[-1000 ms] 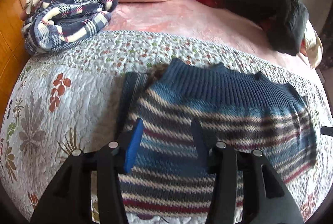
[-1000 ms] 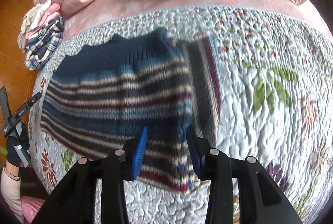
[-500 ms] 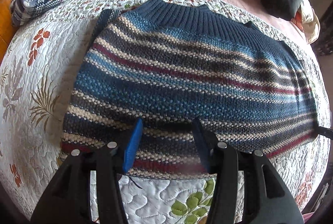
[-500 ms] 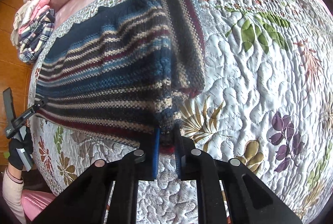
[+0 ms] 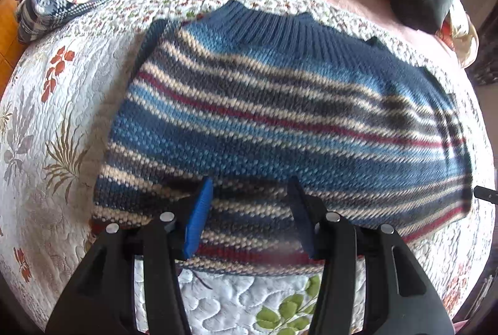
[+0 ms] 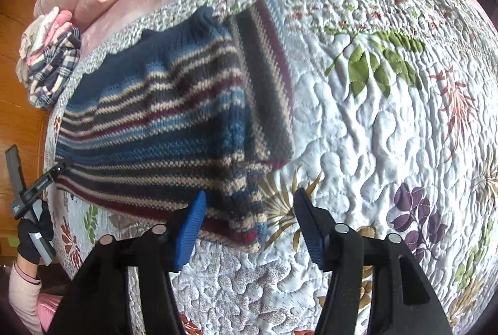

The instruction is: Fold small clothes

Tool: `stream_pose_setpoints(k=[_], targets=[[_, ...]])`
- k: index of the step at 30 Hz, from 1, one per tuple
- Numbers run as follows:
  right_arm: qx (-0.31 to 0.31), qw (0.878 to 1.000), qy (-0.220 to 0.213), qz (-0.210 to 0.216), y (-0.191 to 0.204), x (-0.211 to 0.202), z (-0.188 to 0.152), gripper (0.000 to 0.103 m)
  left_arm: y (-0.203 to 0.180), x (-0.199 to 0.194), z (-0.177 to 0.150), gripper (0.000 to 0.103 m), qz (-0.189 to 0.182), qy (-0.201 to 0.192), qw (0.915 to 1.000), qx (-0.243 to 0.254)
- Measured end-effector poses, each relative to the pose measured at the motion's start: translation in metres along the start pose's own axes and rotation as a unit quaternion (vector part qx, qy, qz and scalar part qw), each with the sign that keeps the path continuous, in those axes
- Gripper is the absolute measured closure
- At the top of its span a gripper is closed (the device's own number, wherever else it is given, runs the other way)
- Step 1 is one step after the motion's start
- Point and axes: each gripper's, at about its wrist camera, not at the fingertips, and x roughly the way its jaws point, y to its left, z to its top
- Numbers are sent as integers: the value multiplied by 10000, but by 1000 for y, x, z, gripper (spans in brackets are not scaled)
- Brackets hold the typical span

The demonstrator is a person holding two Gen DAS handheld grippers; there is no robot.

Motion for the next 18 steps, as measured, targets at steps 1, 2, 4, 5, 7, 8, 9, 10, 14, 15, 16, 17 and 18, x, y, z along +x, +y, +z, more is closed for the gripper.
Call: stream_pose_setpoints(k=[1,2,4,5,7,8,9,10,14,15,16,17,18], targets=[[112,9998,-87,111,-4,-3,5,40,-1,-1,3,49,-29,-56,10000,-42],[204,9995,-130,197,-7,-3,9,35,-3,-1,6,48,-58,-98,9999,-78],[338,9987,-147,360,-13,2,19,31,-8,-1,9,46,-85,-140,9998,-86],[345,9988,-137,325,-14,6,24,31,-10,0,11,44,-82,-155,9998,-63],[289,9992,-87,253,-14,17,31,31,-15,2,13,42,-77,-192,9998,20],[270,9993,-81,258,-13,22,32,31,-17,4,13,41,-75,-197,9998,64],[259,9992,-58,295,-14,28,34,31,-18,6,14,40,-63,-192,9998,94],[255,9990,-40,360,-14,33,36,31,-18,8,14,40,-43,-181,9998,113],[414,9971,-41,638,-17,48,45,31,-14,16,16,40,-19,-134,9999,85],[456,9968,-51,649,-16,52,47,31,-13,17,16,40,-29,-144,9999,85],[463,9967,-56,667,-15,54,48,32,-12,18,17,40,-41,-146,9998,91],[458,9965,-71,701,-14,57,50,38,-12,18,17,40,-50,-149,9998,103],[476,9963,-94,705,-13,60,50,42,-11,19,18,39,-56,-152,9998,119]])
